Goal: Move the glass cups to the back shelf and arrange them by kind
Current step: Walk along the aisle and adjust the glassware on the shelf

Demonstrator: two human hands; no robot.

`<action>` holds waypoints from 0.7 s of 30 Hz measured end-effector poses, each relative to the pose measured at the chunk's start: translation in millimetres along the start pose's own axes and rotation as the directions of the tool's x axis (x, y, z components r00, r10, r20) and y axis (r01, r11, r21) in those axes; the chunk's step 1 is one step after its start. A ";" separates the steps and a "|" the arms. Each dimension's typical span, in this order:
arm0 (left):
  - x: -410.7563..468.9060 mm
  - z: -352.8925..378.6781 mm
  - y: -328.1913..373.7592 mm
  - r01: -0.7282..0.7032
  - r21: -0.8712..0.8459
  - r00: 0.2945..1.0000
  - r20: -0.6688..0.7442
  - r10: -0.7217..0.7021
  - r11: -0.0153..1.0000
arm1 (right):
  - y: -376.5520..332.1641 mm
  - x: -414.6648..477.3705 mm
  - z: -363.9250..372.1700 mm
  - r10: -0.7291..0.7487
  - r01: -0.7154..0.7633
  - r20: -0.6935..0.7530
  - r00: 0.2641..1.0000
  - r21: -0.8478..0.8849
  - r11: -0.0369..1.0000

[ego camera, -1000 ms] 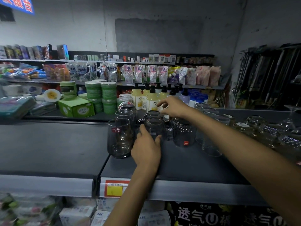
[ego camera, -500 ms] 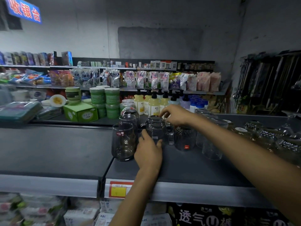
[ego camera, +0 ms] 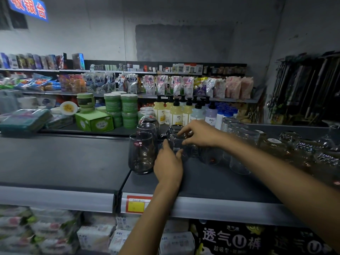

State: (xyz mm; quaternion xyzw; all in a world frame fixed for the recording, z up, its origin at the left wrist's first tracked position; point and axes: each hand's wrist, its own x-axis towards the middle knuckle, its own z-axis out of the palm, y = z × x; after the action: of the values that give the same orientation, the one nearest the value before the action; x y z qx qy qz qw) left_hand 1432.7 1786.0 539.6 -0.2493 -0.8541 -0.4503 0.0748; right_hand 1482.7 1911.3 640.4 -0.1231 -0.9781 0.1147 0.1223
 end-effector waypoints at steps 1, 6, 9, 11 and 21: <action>0.1 0.3 -0.1 -0.009 -0.010 1.000 -0.001 0.009 1.000 | 0.5 -0.7 1.5 0.003 -0.003 -0.019 1.000 0.007 1.000; 1.1 0.4 -0.4 -0.033 -0.044 0.999 -0.001 0.033 0.998 | 4.1 -0.2 6.6 0.021 -0.016 -0.066 0.998 0.068 0.998; 1.5 0.4 0.4 -0.036 -0.037 0.999 0.000 0.036 0.999 | 3.2 -1.5 7.9 0.029 -0.023 -0.075 0.997 0.079 0.997; 1.3 0.6 -0.2 -0.032 -0.024 0.999 0.006 0.032 0.999 | 3.1 -2.1 9.2 0.029 -0.022 -0.082 0.996 0.078 0.997; -0.5 -1.0 0.2 -0.031 0.016 0.999 0.042 0.030 0.999 | 1.2 -4.8 11.8 0.034 -0.028 -0.101 0.994 0.062 0.998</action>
State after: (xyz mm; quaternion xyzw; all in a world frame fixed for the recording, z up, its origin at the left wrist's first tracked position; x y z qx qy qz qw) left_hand 1433.2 1785.1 540.2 -0.2711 -0.8553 -0.4366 0.0659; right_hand 1484.4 1908.8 627.9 -0.1401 -0.9646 0.1398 0.1741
